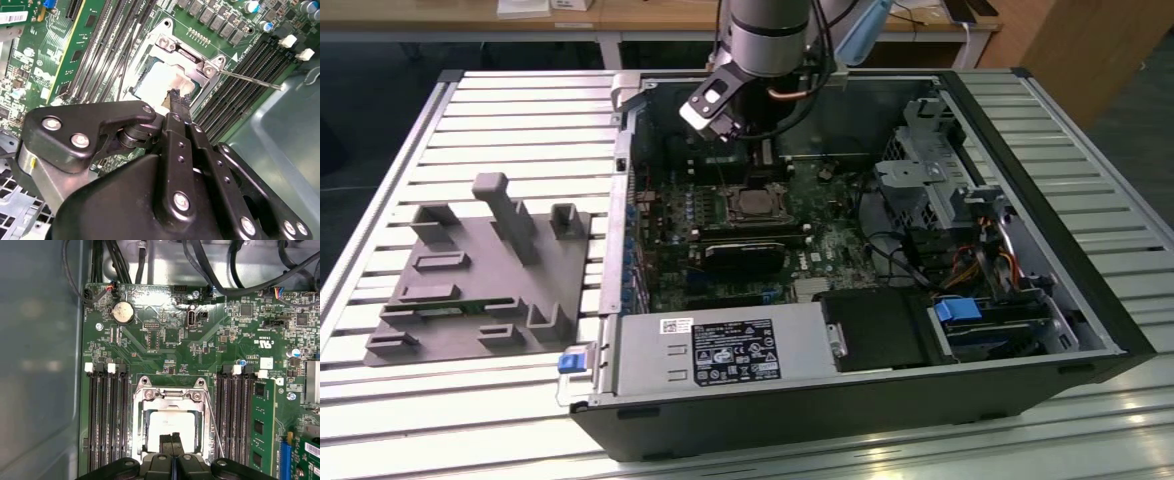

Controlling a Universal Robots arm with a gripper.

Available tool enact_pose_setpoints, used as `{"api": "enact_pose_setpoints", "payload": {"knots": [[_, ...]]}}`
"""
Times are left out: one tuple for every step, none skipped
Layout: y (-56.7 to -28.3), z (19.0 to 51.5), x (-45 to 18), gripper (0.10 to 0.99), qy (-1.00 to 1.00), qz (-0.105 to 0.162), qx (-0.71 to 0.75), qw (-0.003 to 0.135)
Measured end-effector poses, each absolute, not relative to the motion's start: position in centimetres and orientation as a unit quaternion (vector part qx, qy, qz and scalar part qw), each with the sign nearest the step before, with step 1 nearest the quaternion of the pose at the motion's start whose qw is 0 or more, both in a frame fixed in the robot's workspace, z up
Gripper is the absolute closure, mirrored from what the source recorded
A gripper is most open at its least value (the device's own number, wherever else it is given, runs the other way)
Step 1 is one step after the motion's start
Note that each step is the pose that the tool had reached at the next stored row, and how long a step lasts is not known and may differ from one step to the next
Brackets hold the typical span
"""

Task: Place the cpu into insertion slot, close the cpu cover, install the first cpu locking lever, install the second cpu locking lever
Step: 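Install the first cpu locking lever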

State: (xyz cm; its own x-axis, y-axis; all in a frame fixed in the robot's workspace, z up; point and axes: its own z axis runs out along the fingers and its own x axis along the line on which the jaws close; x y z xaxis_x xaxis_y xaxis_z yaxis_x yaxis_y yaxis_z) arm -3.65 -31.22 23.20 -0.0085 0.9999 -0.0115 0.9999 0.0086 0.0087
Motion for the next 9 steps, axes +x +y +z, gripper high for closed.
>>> {"api": "enact_pose_setpoints", "payload": {"knots": [[-31.22, 23.29, -3.65, 0.98, 0.71, -0.001, 0.704, 0.007], [-31.22, 23.36, -3.65, 0.98, 0.71, -0.001, 0.704, 0.007], [-31.22, 23.46, -3.65, 0.98, 0.71, -0.001, 0.704, 0.007], [-31.22, 23.56, -3.65, 0.98, 0.71, 0.0, 0.704, 0.007], [-31.22, 23.63, -3.65, 0.98, 0.71, 0.0, 0.704, 0.007], [-31.22, 23.69, -3.65, 0.98, 0.71, 0.0, 0.704, 0.007], [-31.22, 23.76, -3.65, 0.98, 0.71, 0.0, 0.704, 0.007], [-31.22, 23.83, -3.65, 0.98, 0.71, 0.0, 0.704, 0.007], [-31.22, 23.92, -3.65, 0.98, 0.71, 0.0, 0.704, 0.007]]}}
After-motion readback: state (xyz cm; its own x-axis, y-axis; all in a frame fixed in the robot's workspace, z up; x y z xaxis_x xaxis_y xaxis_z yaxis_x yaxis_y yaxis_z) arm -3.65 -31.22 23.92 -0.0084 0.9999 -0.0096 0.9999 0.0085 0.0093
